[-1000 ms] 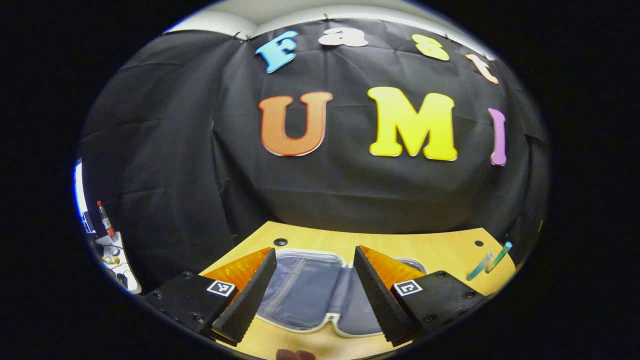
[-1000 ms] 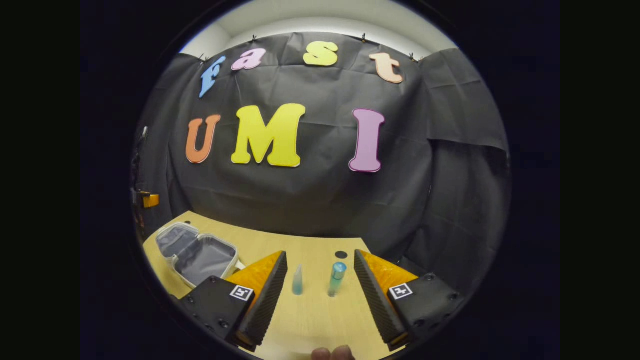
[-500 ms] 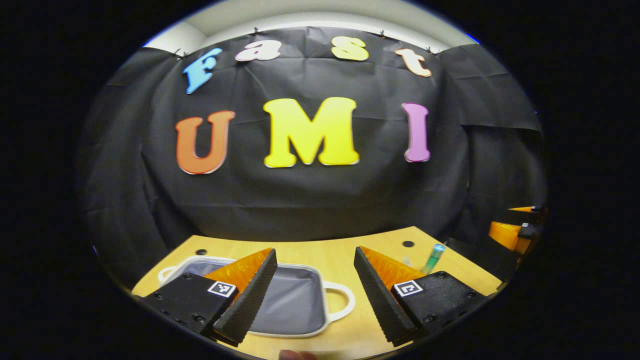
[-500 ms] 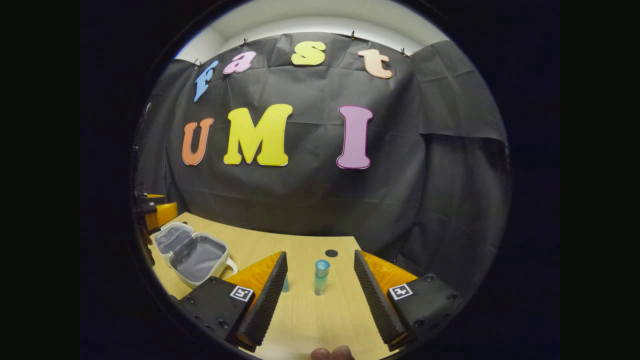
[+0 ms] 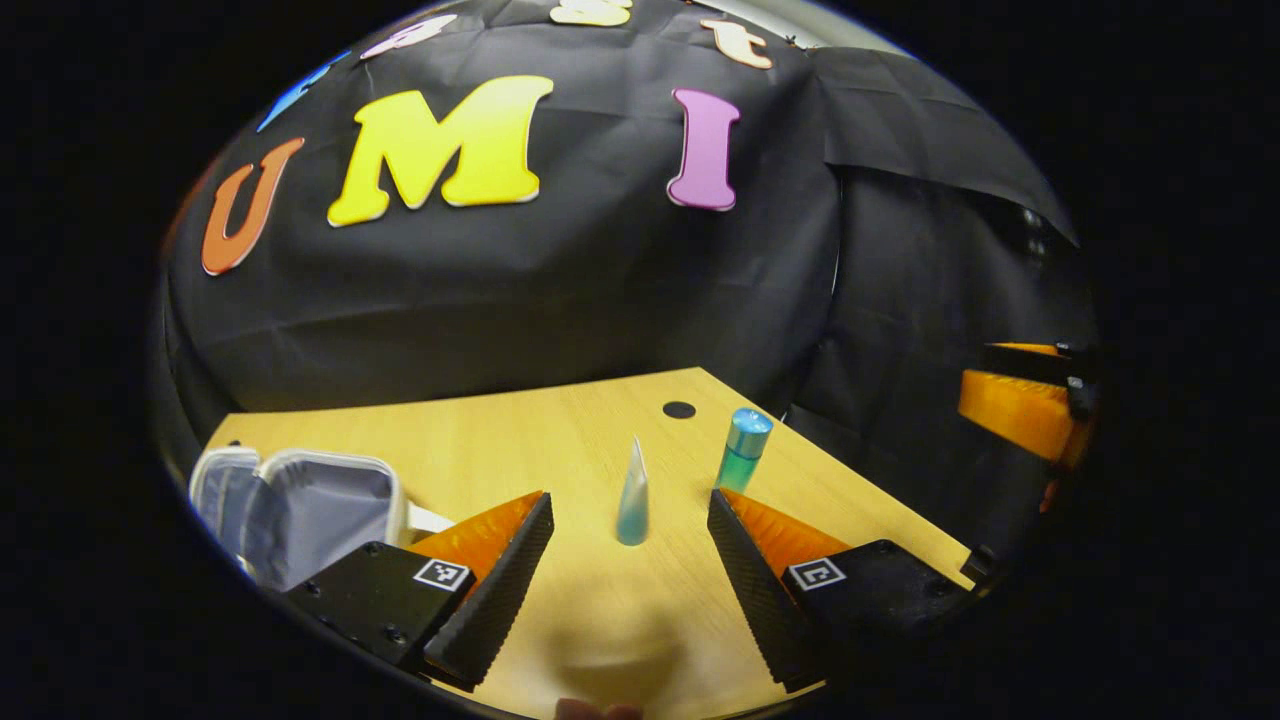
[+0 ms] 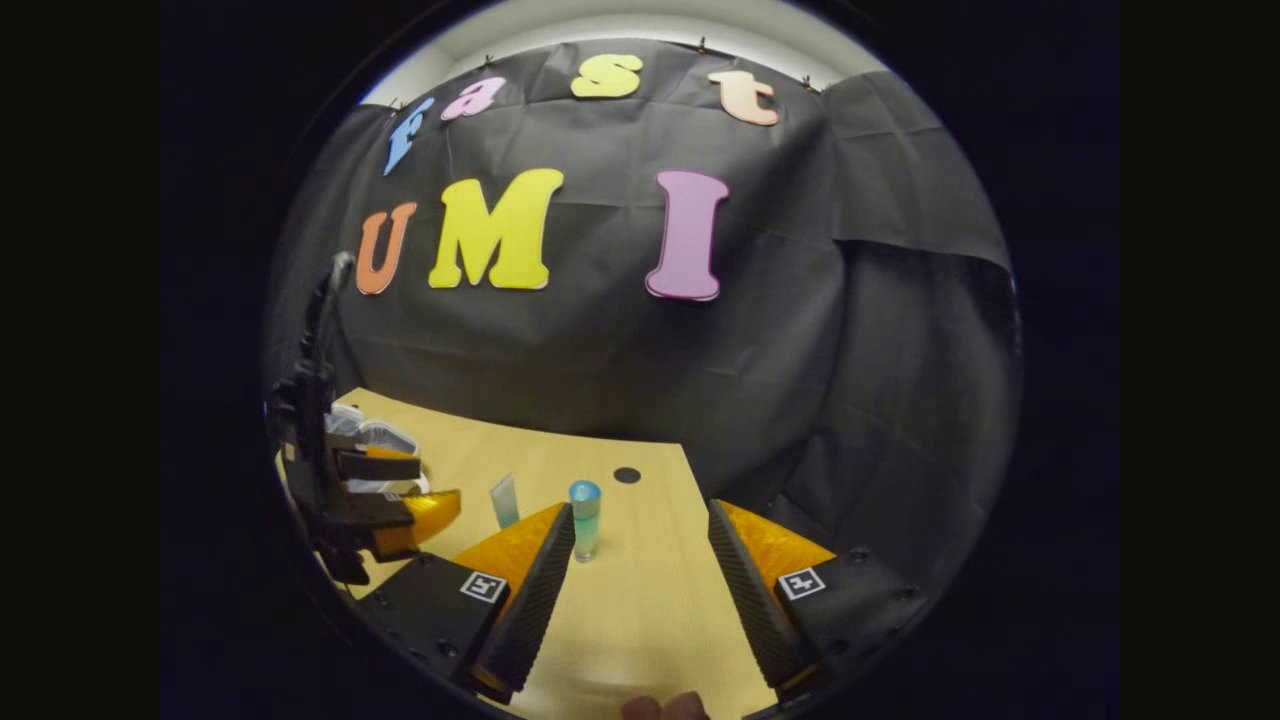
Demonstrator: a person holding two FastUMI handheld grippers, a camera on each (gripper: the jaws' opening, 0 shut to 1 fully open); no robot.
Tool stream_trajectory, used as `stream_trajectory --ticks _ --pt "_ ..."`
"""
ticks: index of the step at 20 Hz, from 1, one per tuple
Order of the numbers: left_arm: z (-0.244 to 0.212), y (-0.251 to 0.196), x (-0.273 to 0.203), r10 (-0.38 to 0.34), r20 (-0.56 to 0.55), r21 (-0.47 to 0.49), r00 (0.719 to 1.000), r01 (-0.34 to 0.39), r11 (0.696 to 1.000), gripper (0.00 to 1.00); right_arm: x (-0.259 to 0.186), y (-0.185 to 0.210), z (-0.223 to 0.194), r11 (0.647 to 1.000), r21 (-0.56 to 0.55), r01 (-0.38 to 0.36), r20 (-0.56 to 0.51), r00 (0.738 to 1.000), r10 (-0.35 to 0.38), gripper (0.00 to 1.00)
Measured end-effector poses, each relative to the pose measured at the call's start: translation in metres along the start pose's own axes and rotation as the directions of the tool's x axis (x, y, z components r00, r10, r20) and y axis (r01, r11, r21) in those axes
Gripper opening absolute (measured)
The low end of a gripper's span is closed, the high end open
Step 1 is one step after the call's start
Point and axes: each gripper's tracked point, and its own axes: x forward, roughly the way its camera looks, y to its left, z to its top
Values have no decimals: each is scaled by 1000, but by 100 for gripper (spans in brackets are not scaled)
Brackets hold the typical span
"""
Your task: First open the suitcase, pack the skin care products into it, and then close the suitcase.
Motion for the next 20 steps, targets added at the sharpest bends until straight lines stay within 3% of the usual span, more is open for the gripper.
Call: stream_trajectory --ticks 7,13,15,17,18,19,20 --pt "-55 6 91 36 -98 -51 995 -41 998 99 23 -40 -15 999 25 48 -33 998 -47 80" --pt "-71 9 125 59 -141 -33 988 -64 997 94 40 -54 -34 998 50 45 -78 996 -41 78" --pt "-77 12 130 69 -165 -24 984 -74 997 83 44 -54 -42 997 64 34 -99 995 -28 80" --pt "-75 10 132 71 -164 -14 984 -75 997 83 48 -50 -45 997 77 21 -107 994 -13 80" --pt "-75 10 134 79 -167 -2 983 -80 997 70 50 -48 -46 997 78 16 -108 994 -8 79" --pt "-75 13 135 94 -170 12 981 -94 996 72 52 -45 -49 997 79 7 -108 994 1 79" --pt "-75 12 134 93 -171 13 981 -92 996 58 56 -41 -50 997 83 -3 -110 994 12 78"
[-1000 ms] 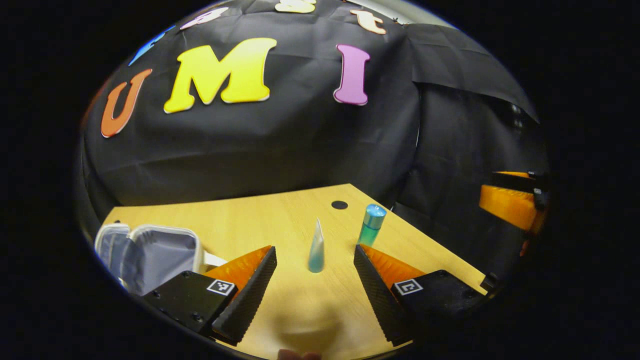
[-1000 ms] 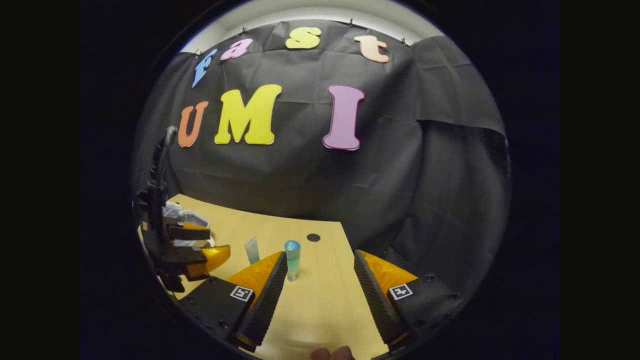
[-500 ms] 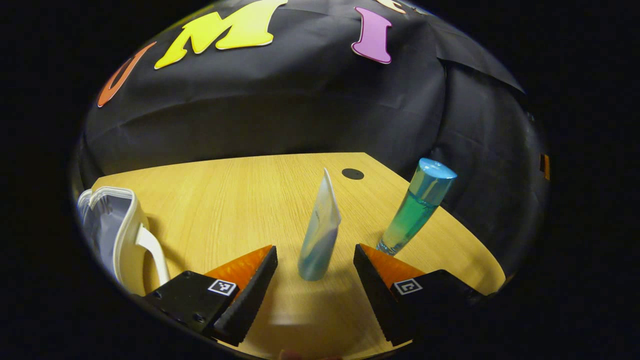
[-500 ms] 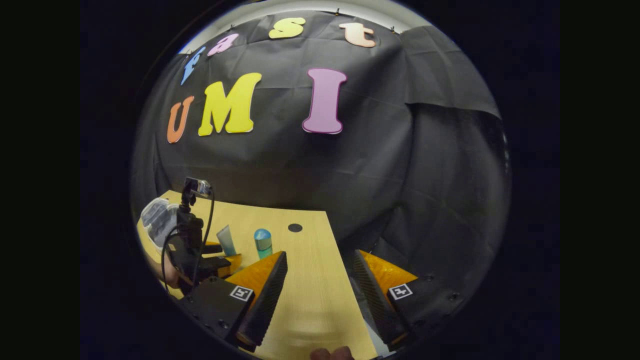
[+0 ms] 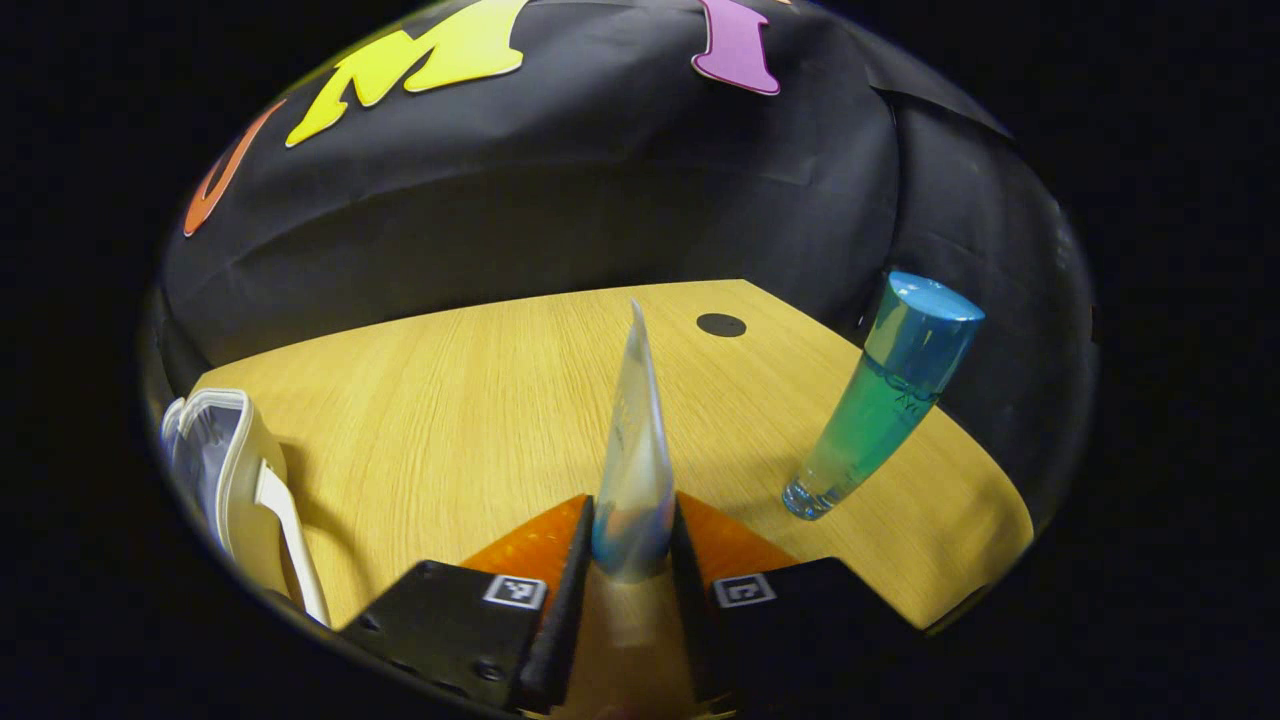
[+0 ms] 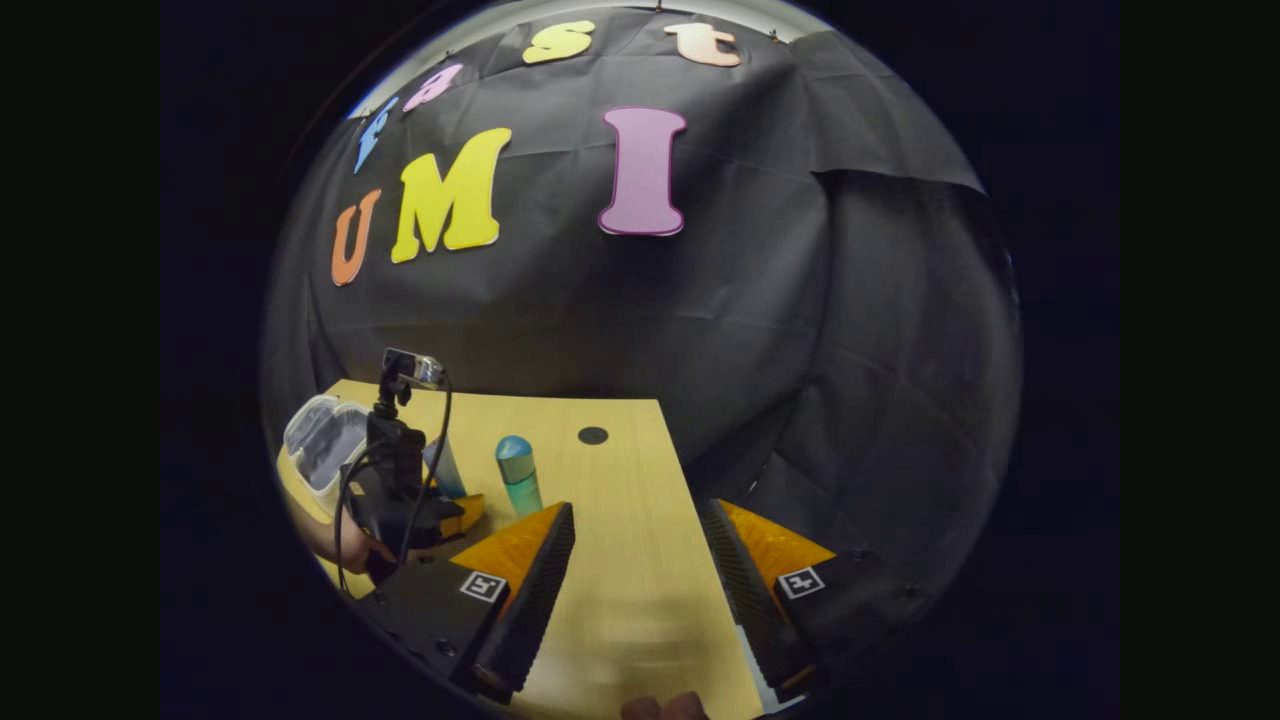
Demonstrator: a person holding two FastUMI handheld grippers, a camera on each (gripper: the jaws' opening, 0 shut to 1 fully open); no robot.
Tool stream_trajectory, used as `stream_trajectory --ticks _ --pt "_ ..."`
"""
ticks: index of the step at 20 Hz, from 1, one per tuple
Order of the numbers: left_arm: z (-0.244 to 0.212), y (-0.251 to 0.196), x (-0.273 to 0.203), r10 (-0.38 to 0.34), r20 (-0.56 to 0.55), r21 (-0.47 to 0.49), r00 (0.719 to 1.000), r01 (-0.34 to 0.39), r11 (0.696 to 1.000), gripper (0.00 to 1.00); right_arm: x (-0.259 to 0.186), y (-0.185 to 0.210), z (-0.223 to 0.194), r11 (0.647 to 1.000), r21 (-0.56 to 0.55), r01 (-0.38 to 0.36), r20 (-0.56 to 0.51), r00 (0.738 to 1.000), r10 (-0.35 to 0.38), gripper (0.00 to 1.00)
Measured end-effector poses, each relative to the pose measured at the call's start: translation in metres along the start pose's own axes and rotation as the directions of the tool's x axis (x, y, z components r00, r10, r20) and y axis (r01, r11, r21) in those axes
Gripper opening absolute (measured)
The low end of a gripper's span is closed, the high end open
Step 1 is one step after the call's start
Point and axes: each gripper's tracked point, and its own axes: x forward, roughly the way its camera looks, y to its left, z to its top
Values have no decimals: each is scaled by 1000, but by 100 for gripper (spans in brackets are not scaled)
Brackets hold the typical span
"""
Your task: First open the suitcase, pack the skin care products into it, and then close the suitcase.
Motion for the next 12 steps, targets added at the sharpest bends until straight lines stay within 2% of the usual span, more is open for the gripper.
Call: stream_trajectory --ticks 1,2,6,9,12 --pt "1 0 -2 -8 -5 -5 1000 8 1000 43 4 5 -3 1000 4 -15 -7 1000 15 78" --pt "-1 0 -3 -11 -10 -15 1000 11 1000 41 9 12 -6 999 8 -38 -12 999 38 78" --pt "11 6 -26 -31 -2 -43 1000 31 999 40 34 51 -21 988 31 -152 -57 986 154 79" --pt "22 19 -63 -22 12 -76 1000 23 997 40 57 86 -31 977 30 -212 -71 974 214 80" --pt "29 37 -109 14 23 -128 1000 -11 992 40 86 114 -46 973 -10 -230 -90 970 228 80"
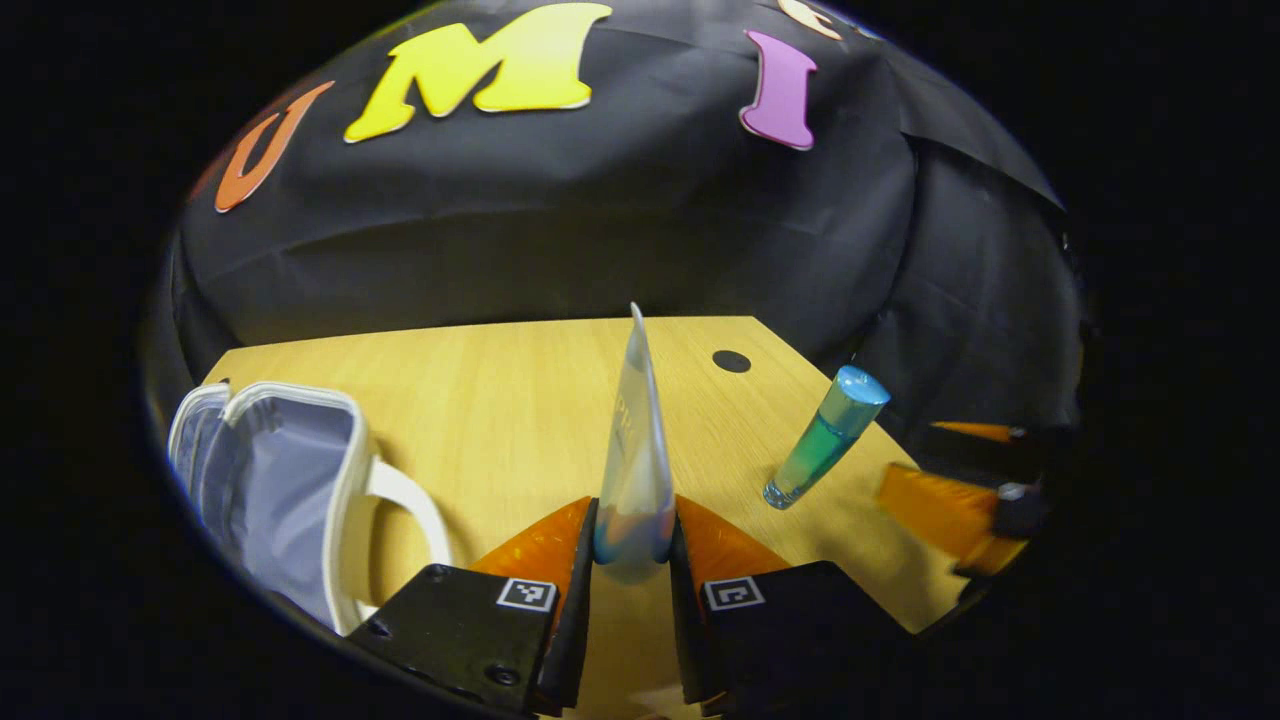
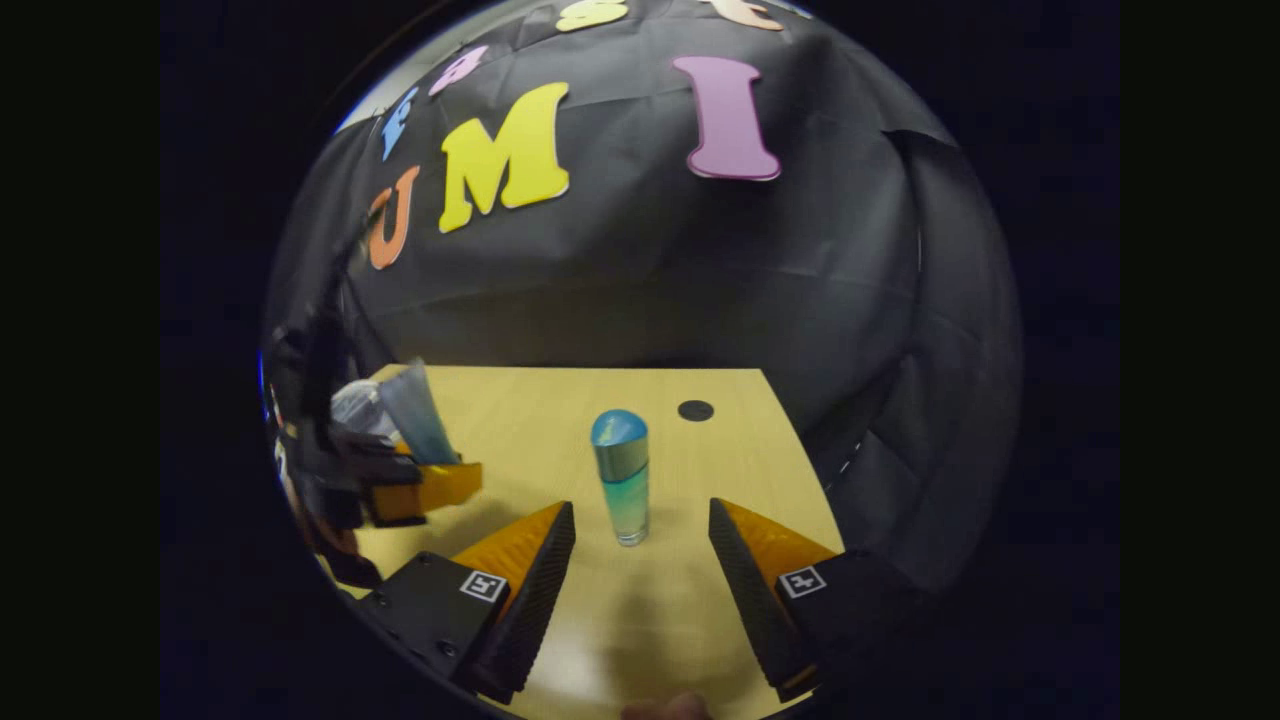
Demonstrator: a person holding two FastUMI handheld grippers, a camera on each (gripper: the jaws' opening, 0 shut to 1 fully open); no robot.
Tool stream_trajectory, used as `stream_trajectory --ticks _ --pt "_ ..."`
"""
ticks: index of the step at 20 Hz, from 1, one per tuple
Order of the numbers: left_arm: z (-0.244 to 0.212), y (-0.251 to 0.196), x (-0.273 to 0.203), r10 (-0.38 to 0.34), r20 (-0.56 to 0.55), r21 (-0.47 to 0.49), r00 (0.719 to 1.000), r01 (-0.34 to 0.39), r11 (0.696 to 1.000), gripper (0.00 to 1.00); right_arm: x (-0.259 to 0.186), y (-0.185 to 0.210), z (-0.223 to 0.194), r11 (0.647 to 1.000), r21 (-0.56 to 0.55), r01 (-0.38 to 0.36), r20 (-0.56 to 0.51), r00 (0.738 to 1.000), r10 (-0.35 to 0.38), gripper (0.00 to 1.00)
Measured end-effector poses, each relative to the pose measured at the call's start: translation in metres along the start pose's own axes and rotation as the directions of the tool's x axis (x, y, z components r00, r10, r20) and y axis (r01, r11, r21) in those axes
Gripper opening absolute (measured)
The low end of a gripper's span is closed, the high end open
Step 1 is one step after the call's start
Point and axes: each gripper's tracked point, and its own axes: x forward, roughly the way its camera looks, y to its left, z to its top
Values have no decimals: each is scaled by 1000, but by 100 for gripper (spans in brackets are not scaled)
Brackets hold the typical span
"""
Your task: First open the suitcase, pack the skin care products into it, and then close the suitcase.
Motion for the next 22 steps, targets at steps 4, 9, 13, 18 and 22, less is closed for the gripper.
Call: stream_trajectory --ticks 4,9,13,18,22 --pt "17 28 -55 39 24 -68 999 -37 997 39 42 6 -14 999 27 19 -37 999 -18 80" --pt "28 80 -96 131 47 -102 990 -126 987 40 80 -1 -30 997 47 56 -84 995 -52 70" --pt "29 119 -117 188 52 -142 981 -179 974 40 89 -1 -36 997 37 70 -109 992 -66 48" --pt "27 176 -136 239 49 -148 970 -230 962 40 80 4 -35 997 15 72 -134 988 -70 37" --pt "17 231 -139 268 40 -152 963 -259 954 40 36 16 -9 999 8 36 -116 993 -35 36"
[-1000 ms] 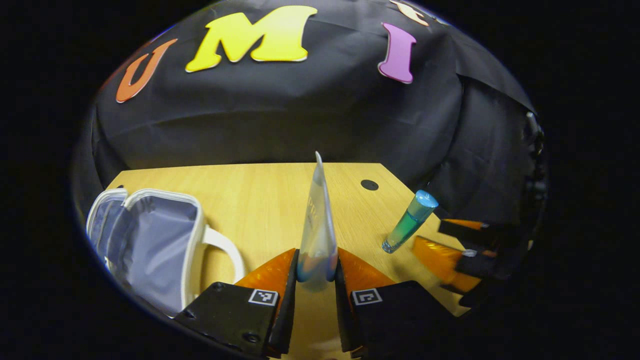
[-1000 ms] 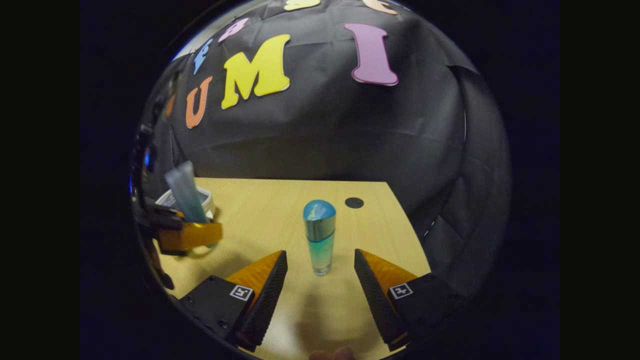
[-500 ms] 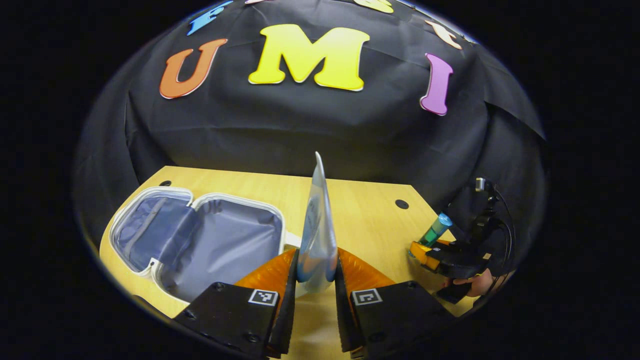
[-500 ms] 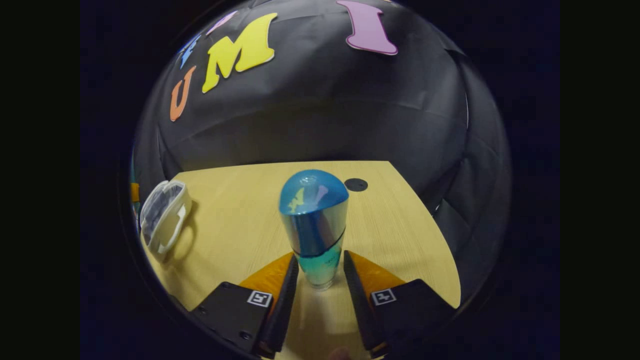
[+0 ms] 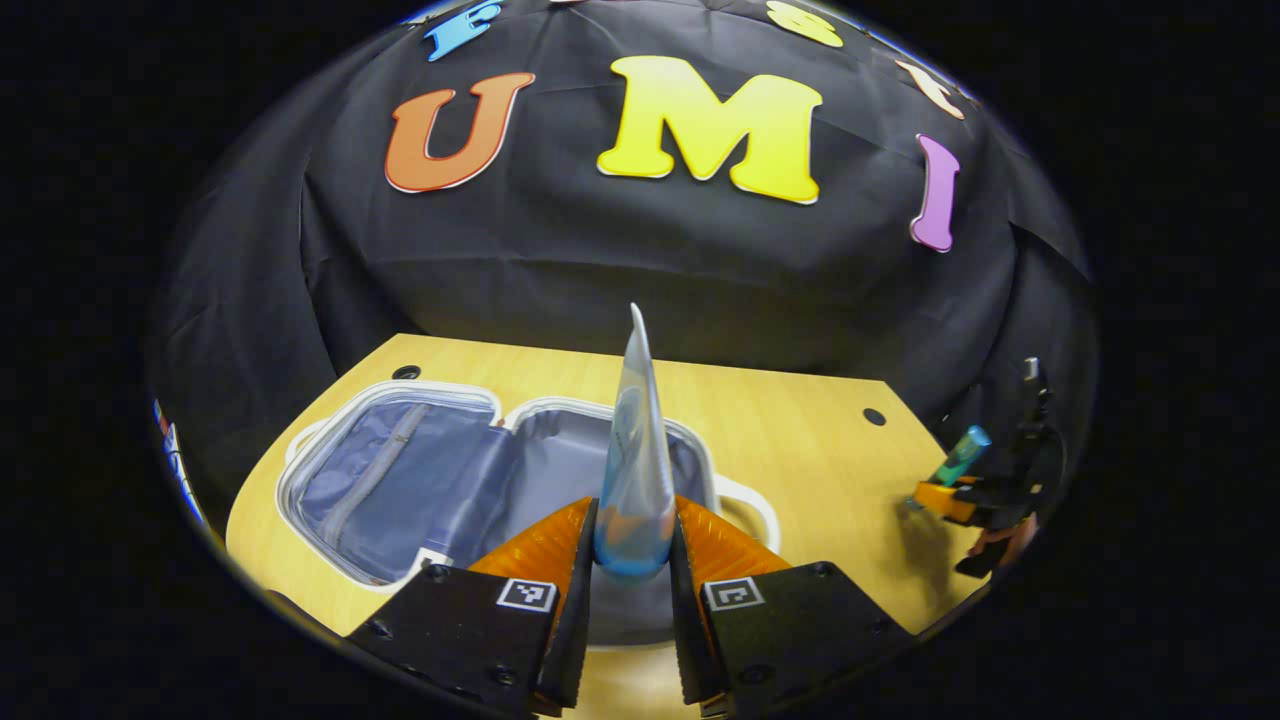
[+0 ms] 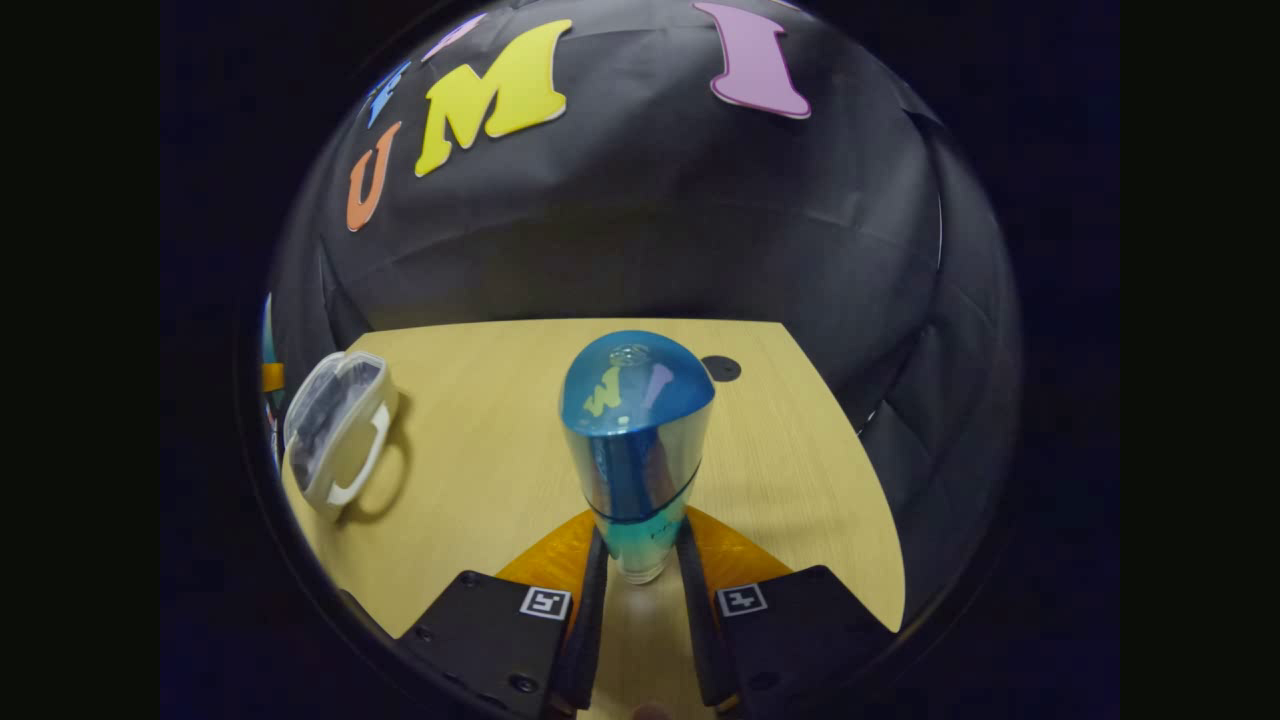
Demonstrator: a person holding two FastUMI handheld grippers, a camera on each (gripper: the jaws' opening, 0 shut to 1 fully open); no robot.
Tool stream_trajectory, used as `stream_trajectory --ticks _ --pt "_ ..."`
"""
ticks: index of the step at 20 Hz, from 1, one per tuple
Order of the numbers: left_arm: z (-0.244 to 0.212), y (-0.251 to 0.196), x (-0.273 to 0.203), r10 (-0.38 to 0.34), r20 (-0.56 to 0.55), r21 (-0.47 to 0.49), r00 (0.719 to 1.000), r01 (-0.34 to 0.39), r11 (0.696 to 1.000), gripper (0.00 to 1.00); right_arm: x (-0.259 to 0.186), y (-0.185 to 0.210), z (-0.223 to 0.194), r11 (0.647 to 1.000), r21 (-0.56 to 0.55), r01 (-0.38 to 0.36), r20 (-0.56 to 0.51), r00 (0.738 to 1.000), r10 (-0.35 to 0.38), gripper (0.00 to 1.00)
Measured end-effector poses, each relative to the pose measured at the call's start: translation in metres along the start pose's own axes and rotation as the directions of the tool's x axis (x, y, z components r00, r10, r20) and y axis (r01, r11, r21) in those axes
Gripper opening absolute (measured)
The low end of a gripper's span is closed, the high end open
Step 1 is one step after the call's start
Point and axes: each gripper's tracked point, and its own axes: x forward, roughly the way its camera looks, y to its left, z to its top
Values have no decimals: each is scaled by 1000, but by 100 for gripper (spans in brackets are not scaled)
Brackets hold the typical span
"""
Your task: First open the suitcase, pack the skin care products into it, and then close the suitcase.
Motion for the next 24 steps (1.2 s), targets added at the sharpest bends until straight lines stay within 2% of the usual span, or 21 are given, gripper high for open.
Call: stream_trajectory --ticks 3,7,9,11,13,14,15,17,18,20,24 --pt "-25 21 24 -53 -85 -56 995 49 997 39 -51 10 24 999 0 -34 33 999 34 36" --pt "-74 31 54 -139 -274 -176 952 92 980 40 -115 17 43 998 -2 -56 36 998 56 36" --pt "-92 39 62 -127 -373 -178 919 64 982 39 -138 21 42 993 97 -69 6 998 69 36" --pt "-105 47 66 -93 -454 -158 886 23 987 39 -156 20 45 988 147 -57 1 998 58 36" --pt "-118 50 66 -76 -544 -157 836 -12 988 39 -173 22 46 989 142 -45 12 999 43 36" --pt "-124 50 62 -73 -604 -155 794 -27 987 39 -180 25 48 989 143 -47 18 999 45 36" --pt "-119 50 70 -65 -600 -146 798 -30 989 46 -183 28 51 988 144 -47 25 999 44 36" --pt "-123 53 70 -47 -655 -109 754 -33 993 46 -188 32 58 988 149 -41 40 999 35 36" --pt "-122 52 71 -44 -664 -99 747 -30 995 39 -190 35 61 987 154 -42 46 998 35 36" --pt "-123 52 70 -49 -694 -84 718 -13 996 39 -194 45 65 988 144 -46 54 998 38 36" --pt "-123 51 70 -65 -731 -79 679 10 997 42 -201 70 72 991 116 -63 56 997 57 36"
